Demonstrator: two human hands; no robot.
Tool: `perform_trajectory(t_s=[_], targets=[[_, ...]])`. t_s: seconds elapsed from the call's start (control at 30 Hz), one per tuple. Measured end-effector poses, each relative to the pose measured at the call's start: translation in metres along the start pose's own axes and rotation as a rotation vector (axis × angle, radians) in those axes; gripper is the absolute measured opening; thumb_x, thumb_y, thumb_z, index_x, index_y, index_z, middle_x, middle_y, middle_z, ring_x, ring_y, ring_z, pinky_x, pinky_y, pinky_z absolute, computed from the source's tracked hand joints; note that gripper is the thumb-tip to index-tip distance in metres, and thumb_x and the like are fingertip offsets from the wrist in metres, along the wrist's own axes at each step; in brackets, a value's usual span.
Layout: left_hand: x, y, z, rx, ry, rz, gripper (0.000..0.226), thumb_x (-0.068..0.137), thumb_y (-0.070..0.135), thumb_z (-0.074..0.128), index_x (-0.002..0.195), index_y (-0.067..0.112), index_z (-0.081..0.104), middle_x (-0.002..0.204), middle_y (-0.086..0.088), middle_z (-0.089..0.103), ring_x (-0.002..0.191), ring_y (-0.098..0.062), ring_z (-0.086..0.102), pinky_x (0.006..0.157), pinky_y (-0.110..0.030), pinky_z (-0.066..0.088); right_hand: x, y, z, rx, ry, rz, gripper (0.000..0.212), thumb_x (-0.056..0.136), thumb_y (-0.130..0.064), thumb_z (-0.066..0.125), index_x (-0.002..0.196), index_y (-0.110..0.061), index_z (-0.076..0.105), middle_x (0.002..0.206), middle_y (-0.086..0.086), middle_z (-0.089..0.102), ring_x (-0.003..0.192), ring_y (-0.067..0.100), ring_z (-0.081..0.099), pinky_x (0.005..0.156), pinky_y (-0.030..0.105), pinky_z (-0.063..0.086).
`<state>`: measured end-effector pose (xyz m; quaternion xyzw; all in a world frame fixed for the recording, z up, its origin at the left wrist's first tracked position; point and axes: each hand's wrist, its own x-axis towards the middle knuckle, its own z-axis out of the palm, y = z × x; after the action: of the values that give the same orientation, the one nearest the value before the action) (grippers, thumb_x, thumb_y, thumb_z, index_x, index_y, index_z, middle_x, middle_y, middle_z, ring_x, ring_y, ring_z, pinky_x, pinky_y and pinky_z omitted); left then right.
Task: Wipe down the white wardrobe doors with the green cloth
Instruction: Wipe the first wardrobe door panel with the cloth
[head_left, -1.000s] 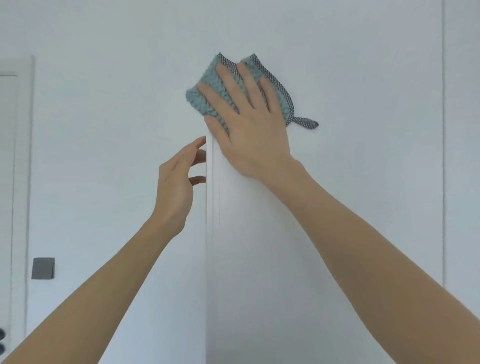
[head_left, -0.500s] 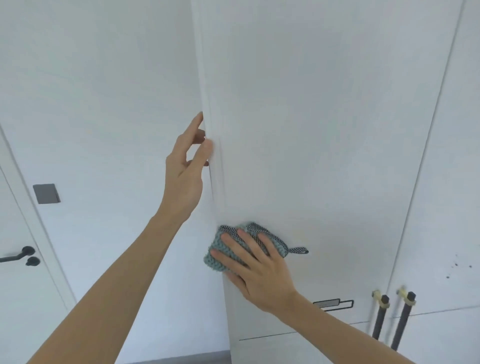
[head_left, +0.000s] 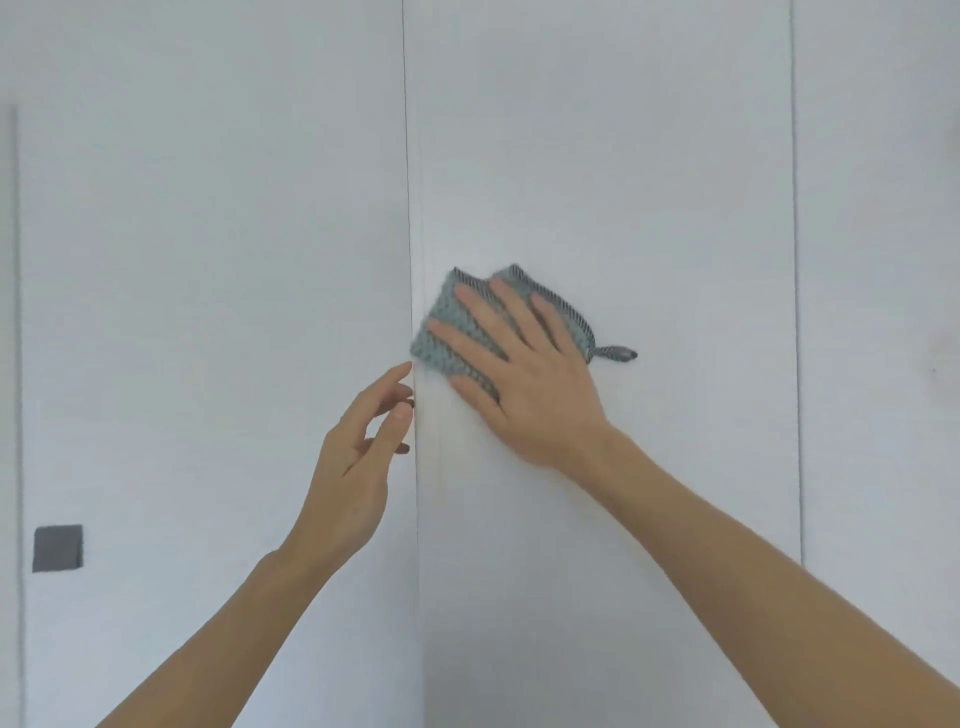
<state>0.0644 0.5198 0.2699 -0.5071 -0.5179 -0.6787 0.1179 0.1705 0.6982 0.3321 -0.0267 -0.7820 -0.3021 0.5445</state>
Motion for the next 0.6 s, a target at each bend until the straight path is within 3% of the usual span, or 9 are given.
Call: perform_trajectory(t_s=[0.13, 0.23, 0.33, 0.47, 0.53, 0.6], targets=[[0.061, 0.039, 0.007, 0.037, 0.063, 0.069, 0.034, 0.109, 0.029, 0.057, 0.143, 0.035, 0.059, 0.124, 0.007, 0.064, 0.119, -0.008, 0.06, 0.102, -0.048, 0.054, 0.134, 0.064, -0.032, -0.017, 0.025, 0.12, 0.054, 0.108, -0.054, 0.021, 0.161, -0.045, 0.018, 0.171, -0.011, 0.008, 0.159, 0.019, 0.003, 0.128, 0.044, 0.002], [0.101, 0.064, 0.011, 0.069, 0.109, 0.08, 0.041, 0.107, 0.031, 0.059, 0.147, 0.034, 0.055, 0.125, 0.013, 0.06, 0.115, 0.001, 0.058, 0.109, -0.047, 0.049, 0.2, 0.086, -0.05, 0.044, 0.013, 0.251, 0.055, 0.107, -0.055, 0.02, 0.161, -0.046, 0.011, 0.172, -0.012, 0.0, 0.158, 0.017, -0.004, 0.127, 0.042, -0.004], [0.133, 0.086, 0.013, 0.107, 0.14, 0.1, 0.046, 0.107, 0.033, 0.058, 0.152, 0.03, 0.05, 0.126, 0.017, 0.056, 0.114, 0.004, 0.056, 0.106, -0.039, 0.049, 0.242, 0.093, -0.063, 0.091, 0.004, 0.332, 0.056, 0.107, -0.055, 0.019, 0.161, -0.044, 0.008, 0.172, -0.01, -0.004, 0.158, 0.017, -0.008, 0.127, 0.043, -0.007], [0.158, 0.101, 0.015, 0.199, 0.173, 0.145, 0.046, 0.108, 0.033, 0.055, 0.152, 0.027, 0.049, 0.124, 0.021, 0.053, 0.11, 0.006, 0.054, 0.101, -0.032, 0.046, 0.266, 0.108, -0.077, 0.093, -0.025, 0.295, 0.056, 0.107, -0.056, 0.019, 0.161, -0.045, 0.008, 0.172, -0.011, -0.004, 0.158, 0.017, -0.008, 0.127, 0.042, -0.007], [0.164, 0.104, 0.016, 0.214, 0.161, 0.179, 0.031, 0.108, 0.031, 0.054, 0.137, 0.04, 0.06, 0.122, 0.021, 0.055, 0.107, 0.006, 0.055, 0.101, -0.034, 0.047, 0.264, 0.125, -0.083, 0.091, -0.029, 0.261, 0.056, 0.107, -0.057, 0.019, 0.161, -0.046, 0.008, 0.171, -0.013, -0.004, 0.158, 0.015, -0.008, 0.127, 0.041, -0.006], [0.163, 0.104, 0.019, 0.229, 0.127, 0.206, 0.029, 0.108, 0.027, 0.053, 0.111, 0.053, 0.065, 0.118, 0.018, 0.058, 0.101, 0.009, 0.055, 0.092, -0.026, 0.045, 0.249, 0.155, -0.086, 0.075, -0.007, 0.291, 0.057, 0.106, -0.058, 0.019, 0.161, -0.046, 0.008, 0.171, -0.013, -0.004, 0.158, 0.014, -0.007, 0.127, 0.04, -0.006]])
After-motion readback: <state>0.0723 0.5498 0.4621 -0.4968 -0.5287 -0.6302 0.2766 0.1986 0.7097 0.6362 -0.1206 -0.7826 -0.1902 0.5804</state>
